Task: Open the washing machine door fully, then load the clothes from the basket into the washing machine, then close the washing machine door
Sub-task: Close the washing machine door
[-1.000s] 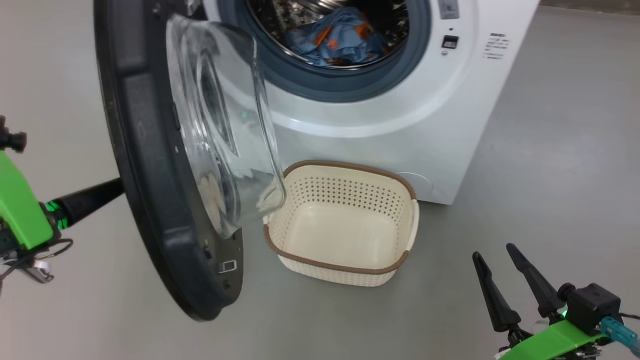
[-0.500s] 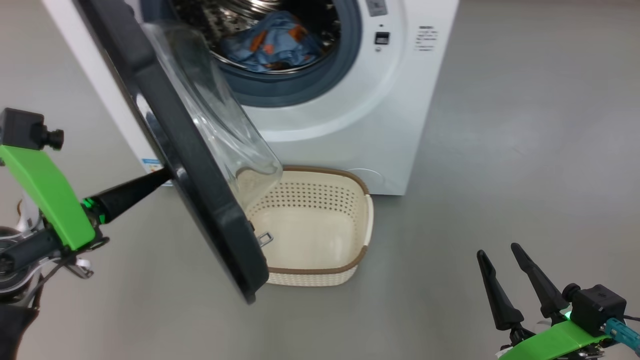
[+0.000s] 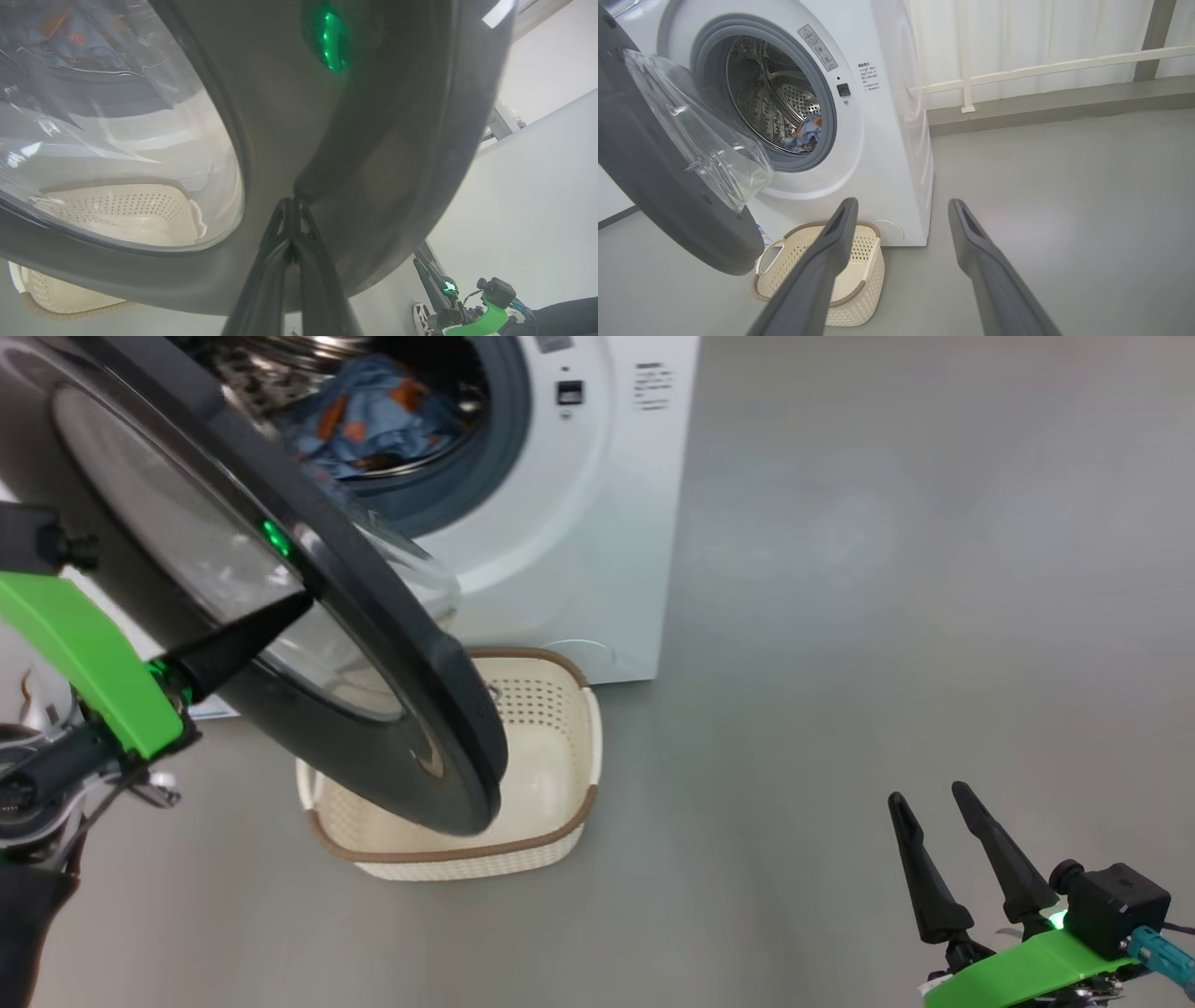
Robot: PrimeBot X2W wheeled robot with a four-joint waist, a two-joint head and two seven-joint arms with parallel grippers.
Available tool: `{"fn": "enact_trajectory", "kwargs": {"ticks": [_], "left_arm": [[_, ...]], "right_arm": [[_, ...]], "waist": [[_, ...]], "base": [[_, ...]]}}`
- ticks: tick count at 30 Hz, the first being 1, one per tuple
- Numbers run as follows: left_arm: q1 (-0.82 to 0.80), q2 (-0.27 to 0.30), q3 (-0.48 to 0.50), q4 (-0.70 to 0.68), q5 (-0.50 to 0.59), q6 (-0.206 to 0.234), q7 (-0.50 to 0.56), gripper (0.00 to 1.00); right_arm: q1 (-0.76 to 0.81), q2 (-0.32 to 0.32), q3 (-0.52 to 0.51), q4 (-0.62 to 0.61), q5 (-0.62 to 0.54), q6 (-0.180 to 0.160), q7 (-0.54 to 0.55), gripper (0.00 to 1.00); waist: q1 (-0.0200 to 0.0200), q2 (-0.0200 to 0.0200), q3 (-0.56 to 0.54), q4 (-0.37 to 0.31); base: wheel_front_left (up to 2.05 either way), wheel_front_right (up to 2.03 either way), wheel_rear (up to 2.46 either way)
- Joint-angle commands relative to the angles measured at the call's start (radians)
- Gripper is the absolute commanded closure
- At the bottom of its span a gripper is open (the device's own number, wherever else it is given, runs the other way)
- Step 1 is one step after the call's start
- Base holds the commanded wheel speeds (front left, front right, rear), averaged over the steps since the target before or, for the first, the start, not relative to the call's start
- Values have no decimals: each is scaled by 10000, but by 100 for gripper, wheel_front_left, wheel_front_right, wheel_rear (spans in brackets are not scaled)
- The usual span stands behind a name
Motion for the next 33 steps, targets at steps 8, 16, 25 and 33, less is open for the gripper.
{"fn": "enact_trajectory", "kwargs": {"ticks": [8,16,25,33], "left_arm": [[-1169,248,231,209,186,-69,-800,100],[-1204,295,-117,355,55,-69,-1144,100],[-292,481,-279,253,-296,-69,-1722,100],[894,686,-377,-116,-484,-69,-2338,100]], "right_arm": [[-492,-18,24,-303,-94,56,-80,0],[-484,20,-101,-277,-122,56,-80,0],[-258,-104,-33,-219,-110,56,-80,0],[-68,-263,76,-160,-76,56,-80,0]], "waist": [[0,0,384,-662],[0,0,304,-611],[0,0,-178,-227],[0,0,-587,79]], "base": [[0,0,0],[0,0,0],[0,0,0],[0,0,0]]}}
